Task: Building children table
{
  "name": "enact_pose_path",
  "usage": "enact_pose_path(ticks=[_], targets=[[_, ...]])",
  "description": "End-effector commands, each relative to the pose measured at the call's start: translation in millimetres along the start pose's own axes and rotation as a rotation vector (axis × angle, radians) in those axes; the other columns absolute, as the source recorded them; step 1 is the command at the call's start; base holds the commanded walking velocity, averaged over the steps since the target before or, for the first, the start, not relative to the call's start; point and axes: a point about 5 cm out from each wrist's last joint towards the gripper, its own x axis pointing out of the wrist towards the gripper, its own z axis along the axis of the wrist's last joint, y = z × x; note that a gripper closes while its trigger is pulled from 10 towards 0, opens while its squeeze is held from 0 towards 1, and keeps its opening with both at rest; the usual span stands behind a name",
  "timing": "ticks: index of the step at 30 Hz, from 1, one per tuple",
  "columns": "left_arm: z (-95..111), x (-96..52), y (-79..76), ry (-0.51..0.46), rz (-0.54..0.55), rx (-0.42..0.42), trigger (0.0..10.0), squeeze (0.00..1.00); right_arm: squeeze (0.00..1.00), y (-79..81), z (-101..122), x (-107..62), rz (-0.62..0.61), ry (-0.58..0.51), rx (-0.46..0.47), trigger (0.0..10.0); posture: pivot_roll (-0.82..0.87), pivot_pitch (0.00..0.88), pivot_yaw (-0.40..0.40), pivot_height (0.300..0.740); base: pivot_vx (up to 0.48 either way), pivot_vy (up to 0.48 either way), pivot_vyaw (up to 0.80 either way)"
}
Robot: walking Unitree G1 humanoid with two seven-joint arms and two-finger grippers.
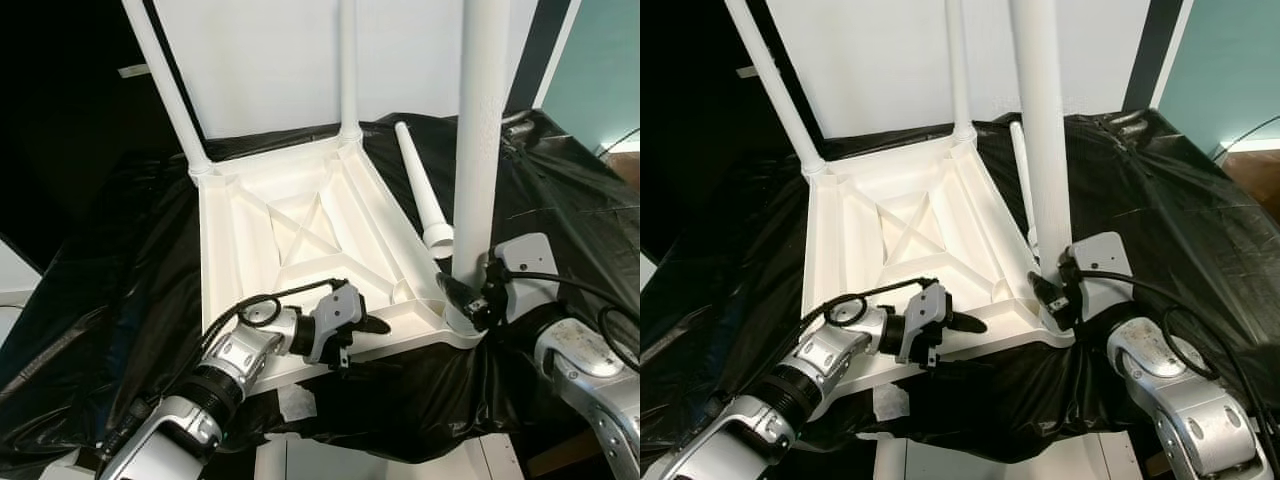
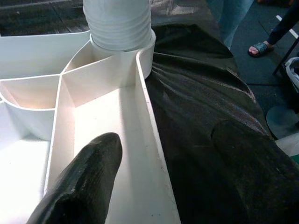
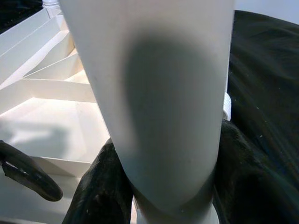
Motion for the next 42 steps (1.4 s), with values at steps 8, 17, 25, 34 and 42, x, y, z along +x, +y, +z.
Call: enact_pose_path(ticks=[8, 17, 25, 34, 42], targets=[[-34.0, -6.9, -5.0, 0.135, 0.055, -0.102, 10.0, 0.0, 0.0, 24.4, -48.4, -4.3, 0.062, 0.168, 0.07, 10.0, -0.22, 0.054, 0.07, 0.74, 0.0, 0.0, 0.0], [-33.3, -6.3, -3.8, 0.144, 0.046, -0.092, 10.0, 0.0, 0.0, 31.4, -61.2, -16.4, -0.01, 0.141, 0.147, 10.0, -0.24, 0.059, 0.076, 0.74, 0.0, 0.0, 0.0], [-33.3, -5.7, -3.3, 0.148, 0.044, -0.086, 10.0, 0.0, 0.0, 28.2, -58.5, -19.9, -0.041, 0.094, 0.166, 10.0, -0.24, 0.056, 0.072, 0.74, 0.0, 0.0, 0.0], [-34.1, -5.7, -2.9, 0.149, 0.049, -0.085, 10.0, 0.0, 0.0, 34.8, -70.4, -30.2, -0.083, 0.081, 0.277, 10.0, -0.25, 0.051, 0.063, 0.74, 0.0, 0.0, 0.0], [-33.8, -4.3, -3.1, 0.149, 0.042, -0.081, 10.0, 0.0, 0.0, 35.2, -71.2, -29.9, -0.132, 0.096, 0.482, 10.0, -0.25, 0.054, 0.069, 0.74, 0.0, 0.0, 0.0]])
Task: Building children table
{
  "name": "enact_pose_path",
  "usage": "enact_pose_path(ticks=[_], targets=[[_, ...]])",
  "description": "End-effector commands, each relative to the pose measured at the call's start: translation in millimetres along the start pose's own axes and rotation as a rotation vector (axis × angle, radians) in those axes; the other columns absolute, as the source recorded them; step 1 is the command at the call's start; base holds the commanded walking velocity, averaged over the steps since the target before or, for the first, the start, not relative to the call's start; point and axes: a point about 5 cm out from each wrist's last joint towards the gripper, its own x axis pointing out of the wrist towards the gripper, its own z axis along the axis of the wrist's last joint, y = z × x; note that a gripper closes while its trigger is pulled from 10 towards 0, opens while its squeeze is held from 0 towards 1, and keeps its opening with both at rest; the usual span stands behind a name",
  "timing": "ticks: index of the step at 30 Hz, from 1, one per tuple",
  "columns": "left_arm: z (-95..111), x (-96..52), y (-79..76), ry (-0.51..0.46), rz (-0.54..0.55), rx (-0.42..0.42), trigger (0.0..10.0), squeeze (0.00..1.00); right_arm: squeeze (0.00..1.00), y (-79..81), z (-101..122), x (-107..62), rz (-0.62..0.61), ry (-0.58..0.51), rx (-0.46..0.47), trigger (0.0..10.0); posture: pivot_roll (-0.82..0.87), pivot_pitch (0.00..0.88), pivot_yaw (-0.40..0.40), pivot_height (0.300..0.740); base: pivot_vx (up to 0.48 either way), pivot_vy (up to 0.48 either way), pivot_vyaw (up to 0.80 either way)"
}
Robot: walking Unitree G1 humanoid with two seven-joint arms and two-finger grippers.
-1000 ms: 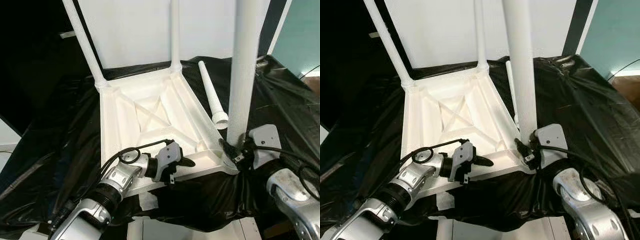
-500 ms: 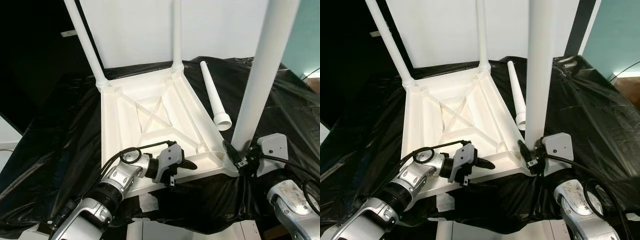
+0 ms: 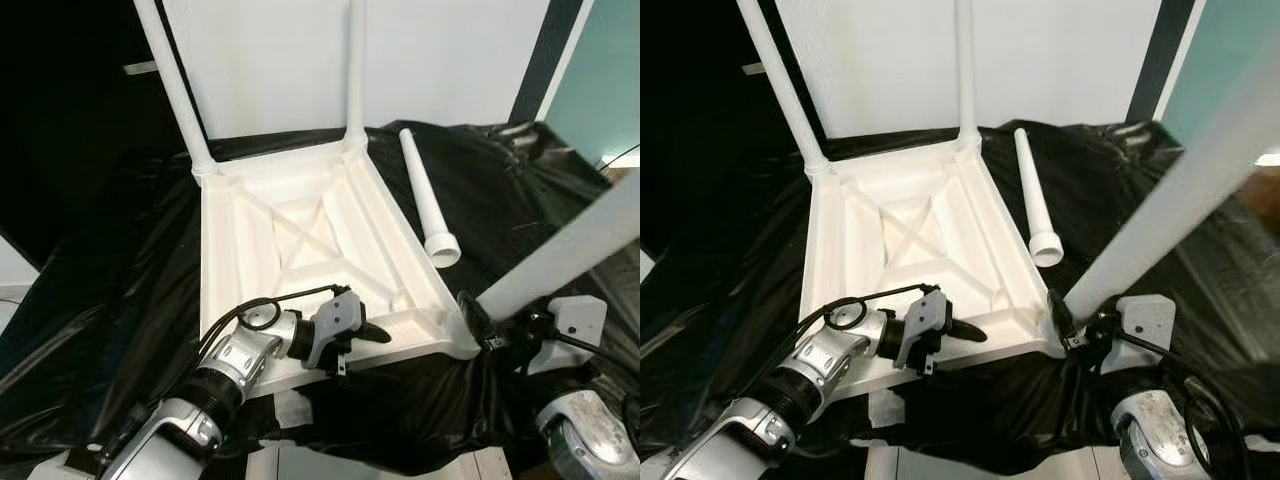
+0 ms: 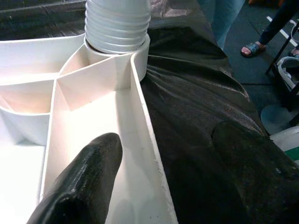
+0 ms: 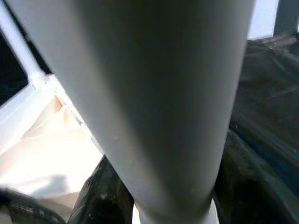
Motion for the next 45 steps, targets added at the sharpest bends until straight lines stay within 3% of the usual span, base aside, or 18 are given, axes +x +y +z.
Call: enact_pose_path(ticks=[1, 4, 13, 18, 37, 45], targets=[[-33.8, -4.9, -4.8, 0.139, 0.047, -0.1, 10.0, 0.0, 0.0, 10.5, -44.0, -6.7, 0.04, 0.285, 0.148, 10.0, -0.25, 0.054, 0.07, 0.74, 0.0, 0.0, 0.0], [-33.7, -4.5, -4.8, 0.14, 0.043, -0.099, 10.0, 0.0, 0.0, 10.4, -33.1, 0.7, 0.028, 0.265, 0.205, 10.0, -0.25, 0.053, 0.072, 0.74, 0.0, 0.0, 0.0], [-33.2, -4.4, -3.1, 0.138, 0.049, -0.1, 10.0, 0.0, 0.0, 8.3, -34.2, 5.6, 0.027, 0.364, 0.208, 10.0, -0.25, 0.047, 0.067, 0.74, 0.0, 0.0, 0.0], [-33.0, -3.1, -2.2, 0.132, 0.059, -0.104, 10.0, 0.0, 0.0, 1.7, -20.1, 12.0, 0.059, 0.404, 0.116, 10.0, -0.25, 0.041, 0.056, 0.74, 0.0, 0.0, 0.0], [-31.9, 1.7, -1.6, 0.116, 0.066, -0.108, 10.0, 0.0, 0.0, -10.2, -2.8, 17.9, 0.055, 0.532, 0.087, 10.0, -0.26, 0.037, 0.04, 0.74, 0.0, 0.0, 0.0], [-32.7, 2.1, -2.0, 0.109, 0.076, -0.112, 10.0, 0.0, 0.0, -15.3, 1.5, 16.6, 0.09, 0.588, 0.004, 10.0, -0.25, 0.036, 0.033, 0.74, 0.0, 0.0, 0.0]])
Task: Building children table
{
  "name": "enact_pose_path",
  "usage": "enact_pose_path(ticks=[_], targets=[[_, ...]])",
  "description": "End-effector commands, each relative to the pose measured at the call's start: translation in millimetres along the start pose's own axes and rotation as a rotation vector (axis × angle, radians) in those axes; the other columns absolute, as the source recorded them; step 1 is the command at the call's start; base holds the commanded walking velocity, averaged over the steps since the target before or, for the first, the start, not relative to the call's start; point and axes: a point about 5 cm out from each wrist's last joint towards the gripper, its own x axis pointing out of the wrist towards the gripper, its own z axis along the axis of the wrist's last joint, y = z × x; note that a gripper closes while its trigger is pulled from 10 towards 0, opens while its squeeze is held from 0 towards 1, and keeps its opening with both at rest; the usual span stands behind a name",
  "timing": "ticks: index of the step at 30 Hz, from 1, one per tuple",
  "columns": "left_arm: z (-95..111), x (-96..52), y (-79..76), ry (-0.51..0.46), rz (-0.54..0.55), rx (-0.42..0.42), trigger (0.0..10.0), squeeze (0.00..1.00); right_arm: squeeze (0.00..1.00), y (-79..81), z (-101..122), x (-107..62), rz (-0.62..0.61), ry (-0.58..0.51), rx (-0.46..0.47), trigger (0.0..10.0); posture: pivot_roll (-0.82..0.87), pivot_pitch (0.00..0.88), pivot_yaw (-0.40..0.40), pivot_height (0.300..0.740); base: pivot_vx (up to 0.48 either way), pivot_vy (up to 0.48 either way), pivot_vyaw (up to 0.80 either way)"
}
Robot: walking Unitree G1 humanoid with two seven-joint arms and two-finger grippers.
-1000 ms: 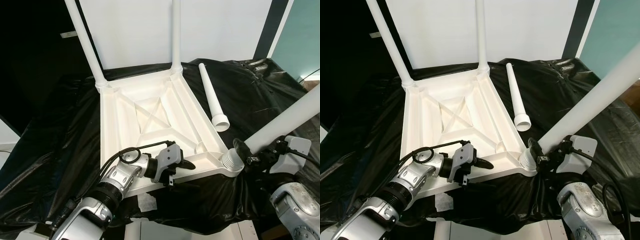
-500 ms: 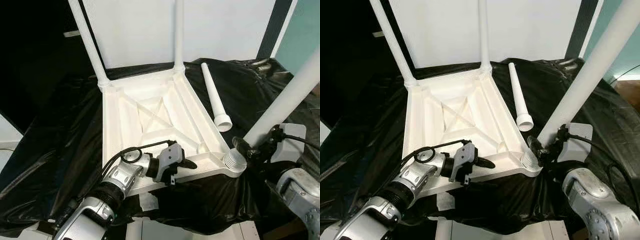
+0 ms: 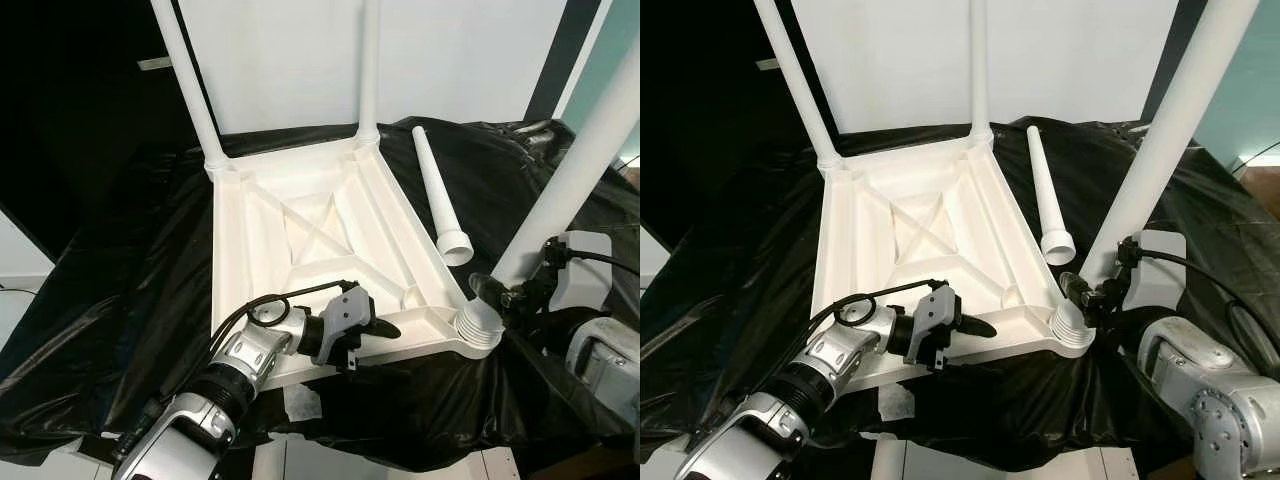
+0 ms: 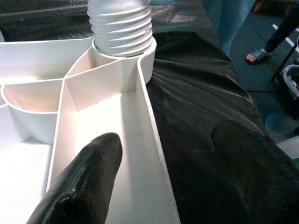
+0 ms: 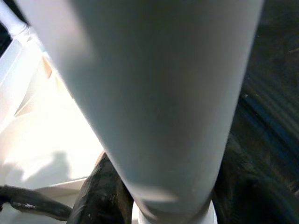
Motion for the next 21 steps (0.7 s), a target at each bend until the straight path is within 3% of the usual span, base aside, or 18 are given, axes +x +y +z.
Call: enact_pose_path(ticks=[1, 11, 14, 21], targets=[[-35.6, -7.9, -4.5, 0.134, 0.077, -0.106, 10.0, 0.0, 0.0, 4.9, -36.3, 2.1, 0.054, 0.242, 0.024, 10.0, -0.25, 0.036, 0.03, 0.74, 0.0, 0.0, 0.0], [-35.6, -8.5, -3.4, 0.133, 0.081, -0.106, 10.0, 0.0, 0.0, -1.6, -35.9, -3.5, 0.083, 0.303, -0.148, 10.0, -0.25, 0.035, 0.034, 0.74, 0.0, 0.0, 0.0], [-35.5, -8.6, -3.3, 0.133, 0.082, -0.105, 10.0, 0.0, 0.0, -1.8, -35.4, -3.4, 0.086, 0.303, -0.157, 10.0, -0.25, 0.035, 0.034, 0.74, 0.0, 0.0, 0.0], [-37.9, -11.2, -5.2, 0.137, 0.084, -0.108, 10.0, 0.0, 0.0, 13.7, -42.6, -3.9, 0.145, 0.274, -0.204, 10.0, -0.24, 0.039, 0.034, 0.74, 0.0, 0.0, 0.0]])
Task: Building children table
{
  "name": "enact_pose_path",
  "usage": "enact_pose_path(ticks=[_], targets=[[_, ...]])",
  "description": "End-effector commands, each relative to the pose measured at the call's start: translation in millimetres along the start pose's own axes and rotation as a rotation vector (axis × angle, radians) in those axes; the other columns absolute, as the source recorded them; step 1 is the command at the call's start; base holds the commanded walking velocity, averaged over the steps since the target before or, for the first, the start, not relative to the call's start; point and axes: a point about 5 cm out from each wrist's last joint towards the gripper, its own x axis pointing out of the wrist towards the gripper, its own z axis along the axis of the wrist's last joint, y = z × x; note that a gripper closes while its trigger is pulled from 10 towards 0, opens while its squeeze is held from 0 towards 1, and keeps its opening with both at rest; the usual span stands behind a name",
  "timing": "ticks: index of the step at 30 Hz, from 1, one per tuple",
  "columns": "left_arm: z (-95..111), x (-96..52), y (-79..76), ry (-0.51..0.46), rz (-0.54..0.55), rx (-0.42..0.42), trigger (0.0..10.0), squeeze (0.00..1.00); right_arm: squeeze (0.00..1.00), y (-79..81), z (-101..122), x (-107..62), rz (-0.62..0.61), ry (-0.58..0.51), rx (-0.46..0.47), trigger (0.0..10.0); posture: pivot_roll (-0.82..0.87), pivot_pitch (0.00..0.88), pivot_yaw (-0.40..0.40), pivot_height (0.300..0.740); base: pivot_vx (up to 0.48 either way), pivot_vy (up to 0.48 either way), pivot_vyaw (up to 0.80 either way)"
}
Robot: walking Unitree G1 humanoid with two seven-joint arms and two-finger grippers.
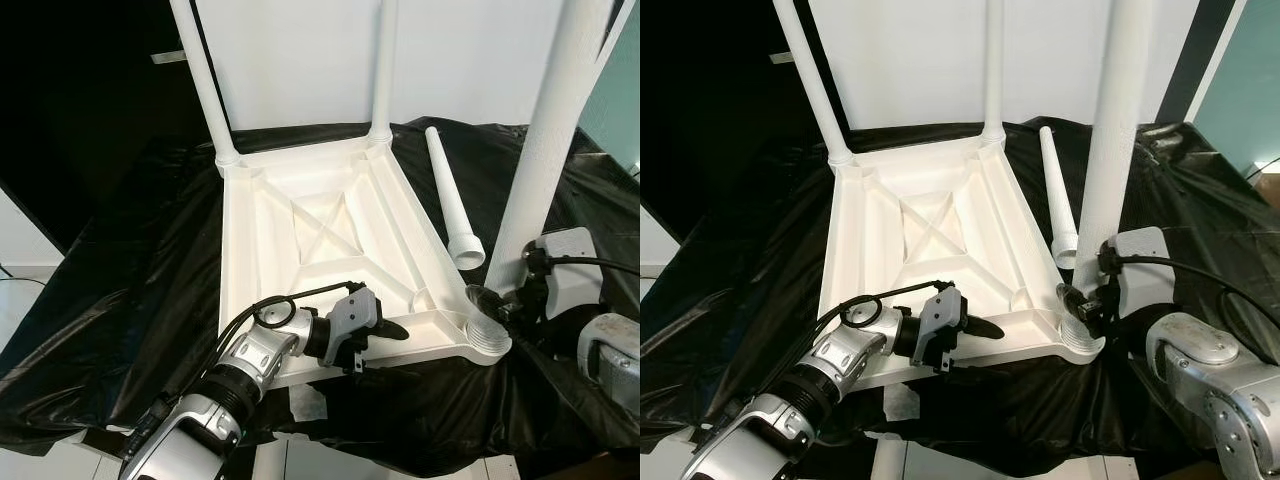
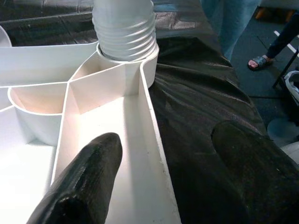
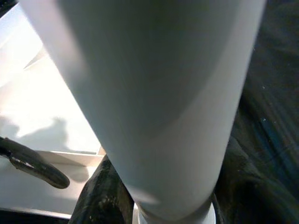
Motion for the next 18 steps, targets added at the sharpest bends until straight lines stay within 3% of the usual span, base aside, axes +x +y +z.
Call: enact_pose_path(ticks=[1, 18], targets=[[-38.9, -16.7, -3.6, 0.152, 0.092, -0.113, 10.0, 0.0, 0.0, 17.4, -38.4, 4.4, 0.097, 0.212, 0.054, 10.0, -0.24, 0.039, 0.034, 0.74, 0.0, 0.0, 0.0], [-37.6, -16.5, -2.2, 0.163, 0.075, -0.1, 10.0, 0.0, 0.0, 24.6, -55.8, -1.1, -0.025, 0.104, 0.107, 10.0, -0.26, 0.052, 0.054, 0.74, 0.0, 0.0, 0.0]])
